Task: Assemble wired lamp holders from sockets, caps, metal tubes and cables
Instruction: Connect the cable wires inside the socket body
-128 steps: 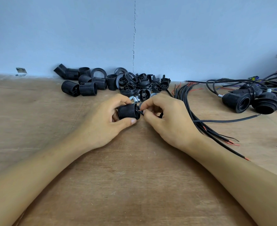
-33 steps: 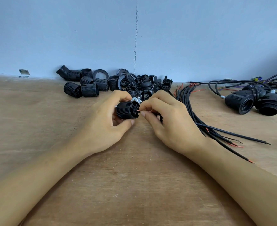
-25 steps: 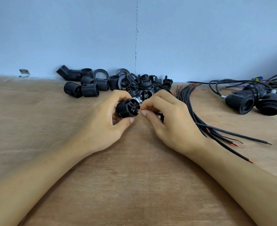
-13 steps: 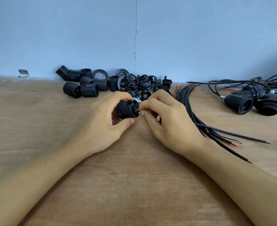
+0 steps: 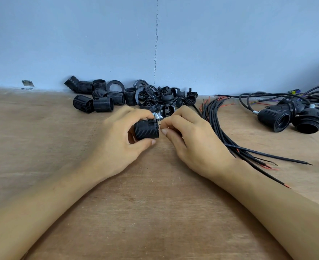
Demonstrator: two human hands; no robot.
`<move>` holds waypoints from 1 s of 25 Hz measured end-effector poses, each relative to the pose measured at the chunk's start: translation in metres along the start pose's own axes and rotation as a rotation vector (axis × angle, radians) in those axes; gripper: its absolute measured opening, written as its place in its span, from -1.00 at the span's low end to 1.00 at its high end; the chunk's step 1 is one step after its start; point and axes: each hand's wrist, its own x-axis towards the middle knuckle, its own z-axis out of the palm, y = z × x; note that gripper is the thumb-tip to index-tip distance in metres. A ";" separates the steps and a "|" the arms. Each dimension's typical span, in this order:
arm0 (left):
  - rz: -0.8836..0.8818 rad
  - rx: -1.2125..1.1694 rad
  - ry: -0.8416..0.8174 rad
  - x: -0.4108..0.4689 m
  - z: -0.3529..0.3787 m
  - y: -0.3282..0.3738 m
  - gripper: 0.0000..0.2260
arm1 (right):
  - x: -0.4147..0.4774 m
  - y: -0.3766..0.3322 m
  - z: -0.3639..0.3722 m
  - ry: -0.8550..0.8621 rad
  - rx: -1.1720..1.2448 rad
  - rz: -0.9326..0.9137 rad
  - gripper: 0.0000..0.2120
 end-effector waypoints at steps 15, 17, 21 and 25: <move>0.017 -0.023 -0.016 -0.002 0.000 0.005 -0.59 | -0.001 -0.002 0.004 -0.033 -0.063 -0.037 -0.95; -0.016 -0.050 -0.001 -0.001 0.000 0.007 -0.60 | -0.001 -0.001 0.004 0.017 0.006 0.000 -0.94; -0.021 -0.056 0.007 0.000 0.002 0.009 -0.63 | 0.000 -0.001 0.005 0.081 0.120 0.049 -0.89; -0.030 -0.012 0.015 0.000 0.001 0.008 -0.61 | 0.002 0.003 0.002 0.142 0.101 0.224 -0.78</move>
